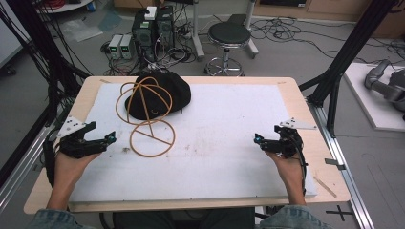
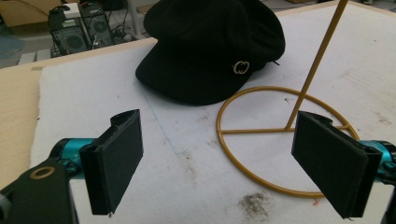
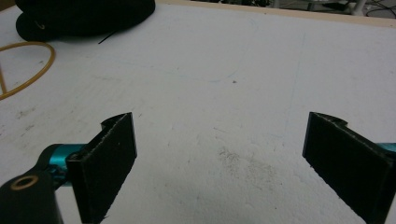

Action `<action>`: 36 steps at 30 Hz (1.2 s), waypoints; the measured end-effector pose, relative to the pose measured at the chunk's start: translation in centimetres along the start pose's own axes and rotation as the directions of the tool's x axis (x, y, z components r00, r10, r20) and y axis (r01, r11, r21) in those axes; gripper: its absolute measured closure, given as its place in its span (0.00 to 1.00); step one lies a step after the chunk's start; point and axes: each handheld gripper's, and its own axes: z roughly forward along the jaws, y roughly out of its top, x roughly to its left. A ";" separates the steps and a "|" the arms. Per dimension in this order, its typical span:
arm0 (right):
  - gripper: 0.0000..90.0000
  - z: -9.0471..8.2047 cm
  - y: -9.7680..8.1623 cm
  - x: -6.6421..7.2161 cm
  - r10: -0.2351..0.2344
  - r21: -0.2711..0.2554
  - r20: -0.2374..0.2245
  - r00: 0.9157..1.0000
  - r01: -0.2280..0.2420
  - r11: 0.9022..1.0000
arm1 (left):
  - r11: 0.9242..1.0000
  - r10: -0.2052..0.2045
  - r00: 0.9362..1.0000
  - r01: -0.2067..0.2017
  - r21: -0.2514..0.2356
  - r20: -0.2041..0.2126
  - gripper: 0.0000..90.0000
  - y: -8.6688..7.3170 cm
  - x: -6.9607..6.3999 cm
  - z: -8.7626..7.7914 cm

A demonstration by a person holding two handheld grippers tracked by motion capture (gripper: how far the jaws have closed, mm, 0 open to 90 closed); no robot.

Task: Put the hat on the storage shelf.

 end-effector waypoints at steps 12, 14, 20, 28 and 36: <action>0.11 -0.3 -0.2 0.0 -0.006 -0.014 -0.015 1.000 0.006 1.000 | 1.000 -0.002 1.000 0.002 0.001 0.005 0.19 0.0 0.0 0.1; 0.11 -0.3 -0.1 0.0 -0.001 -0.012 -0.016 1.000 0.001 1.000 | 1.000 -0.002 1.000 0.002 0.002 0.006 0.19 -0.1 0.0 0.1; 0.11 -0.4 0.4 -0.1 0.000 -0.027 -0.020 1.000 -0.001 1.000 | 1.000 -0.004 1.000 0.004 0.004 0.006 0.19 -0.2 0.1 -0.1; 0.11 0.3 2.4 0.2 0.008 -0.028 -0.055 0.998 -0.009 1.000 | 1.000 -0.003 1.000 0.003 -0.021 0.004 0.19 0.3 0.1 -0.7; 0.11 1.3 6.2 1.3 -0.053 -0.022 -0.086 0.995 0.052 0.998 | 1.000 0.003 1.000 -0.003 -0.017 0.007 0.19 0.3 0.0 -0.7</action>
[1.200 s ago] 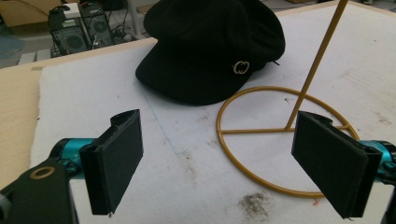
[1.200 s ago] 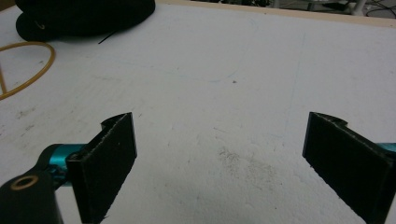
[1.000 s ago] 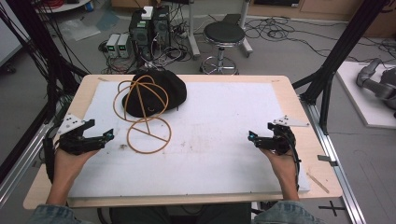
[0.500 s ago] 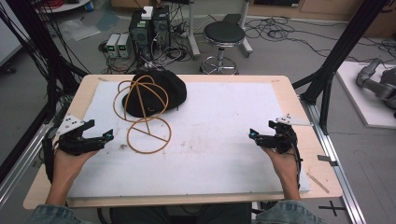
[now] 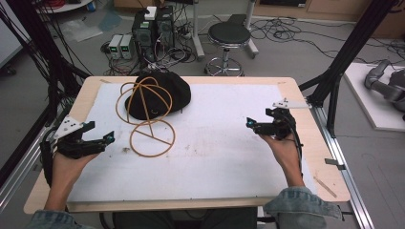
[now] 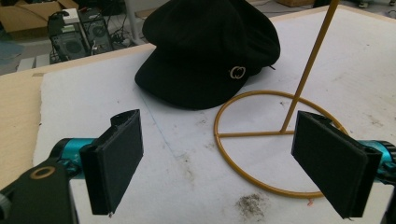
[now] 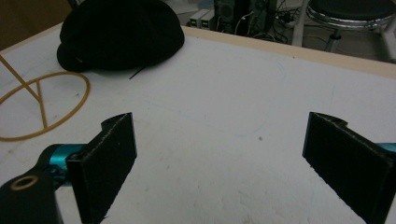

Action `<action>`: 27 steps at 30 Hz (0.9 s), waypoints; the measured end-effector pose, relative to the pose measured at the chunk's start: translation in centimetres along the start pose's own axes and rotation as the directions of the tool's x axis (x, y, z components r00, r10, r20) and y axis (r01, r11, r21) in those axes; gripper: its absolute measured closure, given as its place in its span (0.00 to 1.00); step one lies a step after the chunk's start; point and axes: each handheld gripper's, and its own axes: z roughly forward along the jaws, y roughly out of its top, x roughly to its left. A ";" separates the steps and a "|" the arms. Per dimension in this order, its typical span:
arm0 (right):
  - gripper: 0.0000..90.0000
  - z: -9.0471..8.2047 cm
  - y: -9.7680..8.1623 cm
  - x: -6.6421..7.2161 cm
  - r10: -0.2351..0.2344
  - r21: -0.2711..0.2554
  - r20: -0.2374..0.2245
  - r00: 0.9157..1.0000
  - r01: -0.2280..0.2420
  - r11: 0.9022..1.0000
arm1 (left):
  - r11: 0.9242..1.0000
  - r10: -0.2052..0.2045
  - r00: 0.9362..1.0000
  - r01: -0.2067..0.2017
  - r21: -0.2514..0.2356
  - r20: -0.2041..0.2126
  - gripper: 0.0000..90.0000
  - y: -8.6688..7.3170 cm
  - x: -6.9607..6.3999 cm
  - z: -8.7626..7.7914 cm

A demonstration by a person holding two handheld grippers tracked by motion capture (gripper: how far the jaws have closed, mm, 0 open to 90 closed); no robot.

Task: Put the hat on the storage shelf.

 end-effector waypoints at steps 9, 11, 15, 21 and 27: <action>0.11 2.8 5.4 1.1 -0.023 0.005 -0.085 0.996 0.023 1.000 | 1.000 0.000 1.000 0.000 0.001 0.002 0.19 0.0 -0.1 0.0; 0.11 3.3 6.6 1.3 -0.045 0.002 -0.084 0.995 0.045 0.999 | 1.000 0.001 1.000 -0.001 -0.002 0.003 0.19 0.0 -0.2 -0.1; 0.11 4.3 8.9 1.7 -0.057 -0.020 -0.092 0.994 0.055 0.998 | 1.000 0.007 1.000 -0.007 -0.005 0.008 0.19 0.1 -0.4 -0.3; 0.11 6.2 11.9 2.3 -0.052 -0.048 -0.109 0.993 0.047 0.998 | 1.000 0.012 1.000 -0.012 -0.009 0.015 0.19 0.2 -0.6 -0.6; 0.11 8.1 13.8 3.0 -0.028 -0.059 -0.141 0.990 0.020 0.998 | 1.000 0.010 1.000 -0.010 -0.009 0.010 0.19 0.1 -0.4 -0.9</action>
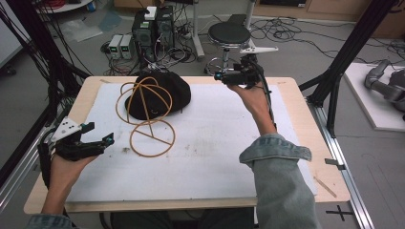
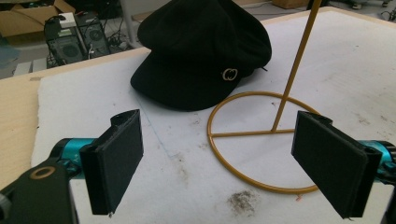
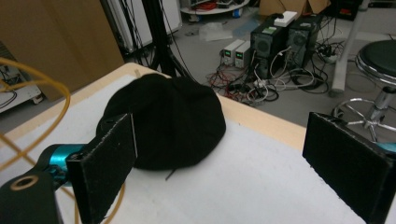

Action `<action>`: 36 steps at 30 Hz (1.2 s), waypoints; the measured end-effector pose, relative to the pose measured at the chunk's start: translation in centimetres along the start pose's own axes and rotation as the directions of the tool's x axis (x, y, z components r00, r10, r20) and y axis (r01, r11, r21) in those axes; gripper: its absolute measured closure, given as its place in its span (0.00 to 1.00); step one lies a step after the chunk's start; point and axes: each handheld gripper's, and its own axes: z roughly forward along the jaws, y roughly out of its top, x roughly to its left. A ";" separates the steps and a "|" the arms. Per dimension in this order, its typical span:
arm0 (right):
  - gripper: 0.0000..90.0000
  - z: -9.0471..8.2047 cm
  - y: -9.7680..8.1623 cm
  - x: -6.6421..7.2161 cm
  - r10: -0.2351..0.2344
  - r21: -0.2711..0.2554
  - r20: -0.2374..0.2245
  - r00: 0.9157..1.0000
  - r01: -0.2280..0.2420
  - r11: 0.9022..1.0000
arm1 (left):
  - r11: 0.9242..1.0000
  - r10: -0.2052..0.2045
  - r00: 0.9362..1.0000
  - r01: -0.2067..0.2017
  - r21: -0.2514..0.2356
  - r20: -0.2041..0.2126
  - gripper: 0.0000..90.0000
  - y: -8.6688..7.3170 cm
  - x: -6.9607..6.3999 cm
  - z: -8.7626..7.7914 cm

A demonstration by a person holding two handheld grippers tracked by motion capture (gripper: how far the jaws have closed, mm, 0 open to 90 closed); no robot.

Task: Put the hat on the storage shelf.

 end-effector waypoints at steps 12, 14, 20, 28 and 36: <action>0.11 3.7 5.1 1.9 0.005 -0.092 -0.055 0.998 -0.010 0.996 | 1.000 -0.005 1.000 0.005 -0.009 0.000 0.19 -0.1 0.0 -0.4; 0.11 4.3 5.9 2.1 0.008 -0.083 -0.055 0.998 -0.013 0.996 | 1.000 -0.001 1.000 0.001 -0.009 0.004 0.19 -0.1 -0.1 -0.5; 0.11 5.4 7.6 3.0 -0.019 -0.102 -0.049 0.999 0.014 0.995 | 1.000 0.003 1.000 -0.003 -0.007 0.006 0.19 -0.1 -0.2 -0.6; 0.11 7.4 8.7 3.9 -0.010 -0.166 -0.084 0.996 -0.004 0.986 | 1.000 0.004 1.000 -0.004 -0.010 0.009 0.19 -0.1 -0.2 -0.9; 0.11 11.0 7.4 3.6 0.041 -0.171 -0.126 0.991 -0.062 0.983 | 1.000 0.001 1.000 -0.001 -0.008 0.007 0.19 -0.3 0.1 -1.3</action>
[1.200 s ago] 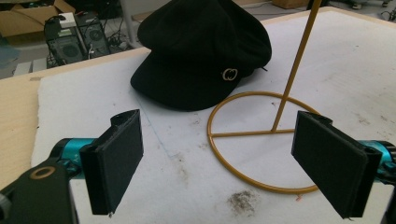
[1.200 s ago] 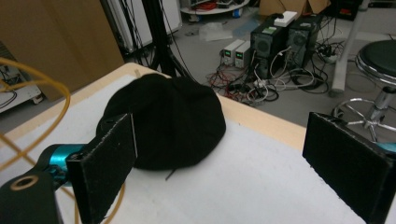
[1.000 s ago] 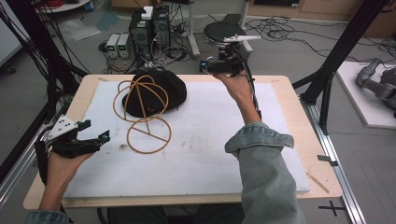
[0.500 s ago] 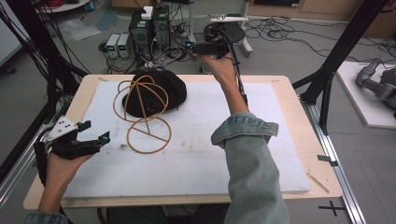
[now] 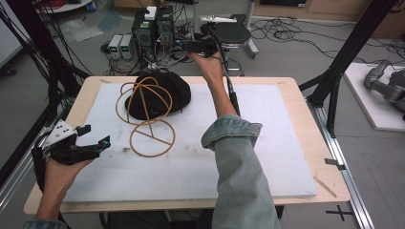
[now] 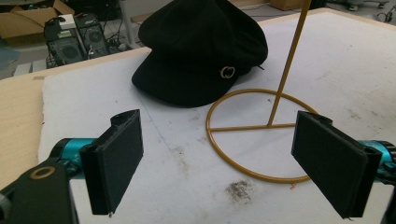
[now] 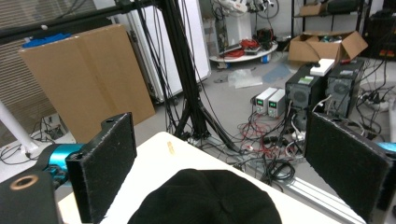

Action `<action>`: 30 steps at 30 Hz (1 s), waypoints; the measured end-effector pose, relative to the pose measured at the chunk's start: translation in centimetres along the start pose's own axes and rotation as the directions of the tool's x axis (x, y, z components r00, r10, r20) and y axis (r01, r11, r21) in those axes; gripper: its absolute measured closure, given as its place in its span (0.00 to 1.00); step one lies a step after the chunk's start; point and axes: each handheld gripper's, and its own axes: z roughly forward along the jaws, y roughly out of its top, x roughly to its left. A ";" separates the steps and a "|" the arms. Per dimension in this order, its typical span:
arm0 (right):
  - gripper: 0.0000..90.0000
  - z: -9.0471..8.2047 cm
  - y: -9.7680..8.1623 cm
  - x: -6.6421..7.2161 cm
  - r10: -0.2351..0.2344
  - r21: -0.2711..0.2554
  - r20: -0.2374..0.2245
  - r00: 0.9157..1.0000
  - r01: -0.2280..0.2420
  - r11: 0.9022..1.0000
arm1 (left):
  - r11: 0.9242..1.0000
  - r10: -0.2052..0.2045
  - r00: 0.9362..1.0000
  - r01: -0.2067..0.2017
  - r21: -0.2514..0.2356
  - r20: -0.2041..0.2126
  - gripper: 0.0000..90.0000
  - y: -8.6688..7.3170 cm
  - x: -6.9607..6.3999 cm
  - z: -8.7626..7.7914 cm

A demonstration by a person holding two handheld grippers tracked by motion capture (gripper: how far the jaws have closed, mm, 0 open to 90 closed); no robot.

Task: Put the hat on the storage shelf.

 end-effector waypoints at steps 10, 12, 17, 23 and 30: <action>0.11 5.2 -4.2 -0.8 0.064 0.051 -0.021 0.998 -0.063 0.997 | 1.000 -0.002 1.000 0.002 0.002 -0.016 0.19 -0.4 0.2 -0.5; 0.11 6.1 -4.9 -0.5 0.061 0.058 -0.017 0.998 -0.060 0.997 | 1.000 -0.001 1.000 0.001 0.004 -0.018 0.19 -0.4 0.2 -0.6; 0.11 7.5 -6.1 -0.3 0.049 0.081 -0.001 0.999 -0.049 0.996 | 1.000 -0.004 1.000 0.004 -0.003 -0.013 0.19 -0.4 0.2 -0.9; 0.11 8.9 -7.5 -0.7 0.062 0.122 0.015 0.998 -0.063 0.991 | 1.000 -0.007 1.000 0.006 -0.003 -0.014 0.19 -0.5 0.2 -0.9; 0.11 10.5 -9.4 -1.2 0.089 0.181 0.029 0.996 -0.093 0.979 | 1.000 -0.005 1.000 0.005 -0.004 -0.012 0.19 -0.5 0.3 -1.0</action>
